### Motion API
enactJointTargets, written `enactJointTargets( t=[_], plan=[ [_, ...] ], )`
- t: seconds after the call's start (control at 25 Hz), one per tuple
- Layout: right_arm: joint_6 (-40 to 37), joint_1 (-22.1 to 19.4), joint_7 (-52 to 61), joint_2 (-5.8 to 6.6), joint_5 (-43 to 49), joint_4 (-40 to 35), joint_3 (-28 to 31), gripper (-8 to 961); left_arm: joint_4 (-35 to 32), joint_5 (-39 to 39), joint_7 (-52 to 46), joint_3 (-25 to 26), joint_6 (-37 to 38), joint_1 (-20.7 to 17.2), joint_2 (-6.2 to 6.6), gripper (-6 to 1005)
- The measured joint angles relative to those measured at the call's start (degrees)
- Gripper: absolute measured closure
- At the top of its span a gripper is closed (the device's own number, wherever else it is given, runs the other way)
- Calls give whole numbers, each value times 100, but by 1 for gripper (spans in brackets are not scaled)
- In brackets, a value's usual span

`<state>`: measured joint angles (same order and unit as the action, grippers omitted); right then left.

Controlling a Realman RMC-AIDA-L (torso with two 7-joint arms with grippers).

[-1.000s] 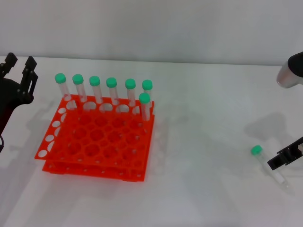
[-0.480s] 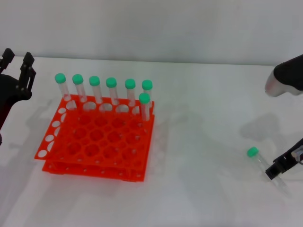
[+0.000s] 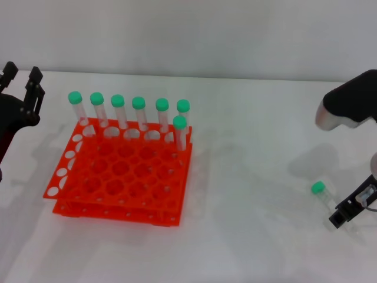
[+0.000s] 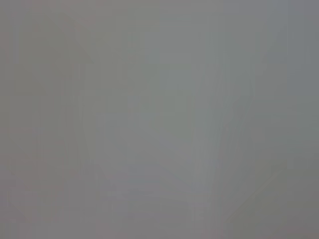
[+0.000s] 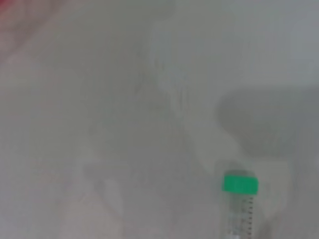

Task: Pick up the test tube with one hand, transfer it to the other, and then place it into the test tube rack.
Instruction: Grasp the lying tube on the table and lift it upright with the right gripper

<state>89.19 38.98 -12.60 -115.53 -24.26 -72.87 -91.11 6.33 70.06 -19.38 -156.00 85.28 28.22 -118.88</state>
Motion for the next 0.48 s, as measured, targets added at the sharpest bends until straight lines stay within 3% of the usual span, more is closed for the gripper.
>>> enactJointTargets(
  t=[0.48],
  plan=[
    [-92,37,148,-10,176,163,-286,486,-34,-1,5,0,6,-37,-19,569]
  ],
)
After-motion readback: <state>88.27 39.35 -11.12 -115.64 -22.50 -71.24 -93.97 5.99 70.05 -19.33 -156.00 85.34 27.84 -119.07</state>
